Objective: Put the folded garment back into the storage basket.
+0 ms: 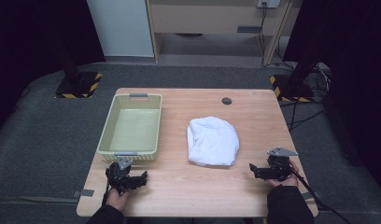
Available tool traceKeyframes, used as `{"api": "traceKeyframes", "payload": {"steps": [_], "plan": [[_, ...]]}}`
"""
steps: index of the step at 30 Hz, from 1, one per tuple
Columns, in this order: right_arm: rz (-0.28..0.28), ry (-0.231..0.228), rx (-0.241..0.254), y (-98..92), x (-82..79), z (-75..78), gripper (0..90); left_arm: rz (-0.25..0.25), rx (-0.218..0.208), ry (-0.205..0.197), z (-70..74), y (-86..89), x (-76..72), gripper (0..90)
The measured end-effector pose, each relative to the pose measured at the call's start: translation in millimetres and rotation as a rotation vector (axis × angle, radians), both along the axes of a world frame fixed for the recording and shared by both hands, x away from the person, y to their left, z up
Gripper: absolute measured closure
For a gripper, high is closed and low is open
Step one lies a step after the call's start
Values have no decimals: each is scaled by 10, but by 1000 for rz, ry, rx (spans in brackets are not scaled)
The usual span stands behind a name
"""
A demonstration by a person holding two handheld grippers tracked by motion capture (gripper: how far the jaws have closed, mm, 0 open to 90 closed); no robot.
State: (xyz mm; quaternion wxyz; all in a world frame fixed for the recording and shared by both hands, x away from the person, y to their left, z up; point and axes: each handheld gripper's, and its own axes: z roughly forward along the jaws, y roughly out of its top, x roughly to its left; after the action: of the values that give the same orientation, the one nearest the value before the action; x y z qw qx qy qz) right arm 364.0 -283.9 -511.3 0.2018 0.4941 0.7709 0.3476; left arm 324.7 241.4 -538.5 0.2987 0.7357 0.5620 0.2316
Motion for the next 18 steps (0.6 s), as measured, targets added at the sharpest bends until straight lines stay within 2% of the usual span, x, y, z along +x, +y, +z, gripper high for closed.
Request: {"api": "traceKeyframes", "payload": {"steps": [1,4,5,6,10,12,13,18], "plan": [[8,-2,39,-8,-13,52,37,0,0,0,0,0,0,0],[10,-10,100,-33,-22,120,44,2,-1,-1,-1,-1,2,0],[10,-10,100,-33,-22,120,44,3,-1,-1,-1,-1,3,0],[13,2,134,-60,-9,147,37,3,-1,-1,-1,-1,3,0],[4,7,129,-102,14,170,33,3,-1,-1,-1,-1,3,0],[-5,6,141,-136,16,184,33,4,-1,-1,-1,-1,4,0],[-14,0,156,-162,7,201,33,4,-1,-1,-1,-1,4,0],[-34,-15,159,-216,0,240,30,5,-1,-1,-1,-2,5,0]]}}
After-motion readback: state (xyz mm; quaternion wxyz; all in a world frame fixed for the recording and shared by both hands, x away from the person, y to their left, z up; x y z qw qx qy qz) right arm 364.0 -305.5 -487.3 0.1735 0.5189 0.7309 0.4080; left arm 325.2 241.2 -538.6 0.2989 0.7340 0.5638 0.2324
